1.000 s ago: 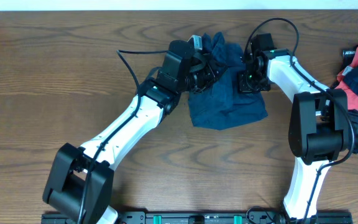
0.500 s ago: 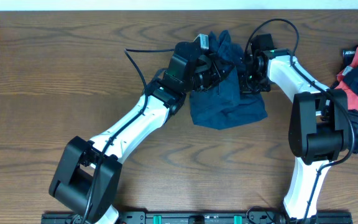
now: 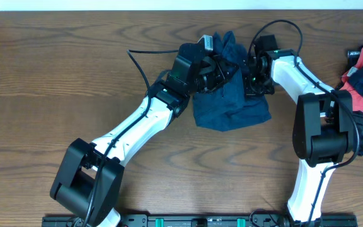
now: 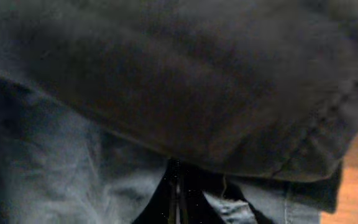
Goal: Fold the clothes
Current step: 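Release the right gripper and raise it away to the upper right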
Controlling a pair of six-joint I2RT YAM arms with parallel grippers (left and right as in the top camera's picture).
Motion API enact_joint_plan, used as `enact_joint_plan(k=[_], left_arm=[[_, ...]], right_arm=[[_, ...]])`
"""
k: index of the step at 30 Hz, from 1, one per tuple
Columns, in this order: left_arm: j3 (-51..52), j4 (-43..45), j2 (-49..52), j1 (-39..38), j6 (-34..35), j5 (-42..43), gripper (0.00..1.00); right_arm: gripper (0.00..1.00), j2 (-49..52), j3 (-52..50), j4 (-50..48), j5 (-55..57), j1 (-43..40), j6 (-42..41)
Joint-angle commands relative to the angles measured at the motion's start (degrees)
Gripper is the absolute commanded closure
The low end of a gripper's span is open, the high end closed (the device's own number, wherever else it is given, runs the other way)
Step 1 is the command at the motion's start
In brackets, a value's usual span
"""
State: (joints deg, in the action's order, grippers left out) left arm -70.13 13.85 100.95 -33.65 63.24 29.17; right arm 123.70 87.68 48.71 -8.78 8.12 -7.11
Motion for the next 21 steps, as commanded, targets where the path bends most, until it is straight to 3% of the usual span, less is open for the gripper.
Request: enact_joint_plan(k=[1,14,21], left_arm=[[-1.7,0.39,-0.09,-0.31,0.26,-0.37,0.94],[-1.7,0.37,1.77,-0.9,0.24,-0.46,0.94],[-1.7,0.39,1.79,-1.07,-0.61,-0.96,0.94]], right_arm=[[0.93,2.71,-2.73,2.51,4.13,0.46,-0.11],[0.8,-5.79,10.25,11.15,7.21,0.35,-0.07],[0.82,-5.79,19.98,16.5,11.43,0.28,0.31]])
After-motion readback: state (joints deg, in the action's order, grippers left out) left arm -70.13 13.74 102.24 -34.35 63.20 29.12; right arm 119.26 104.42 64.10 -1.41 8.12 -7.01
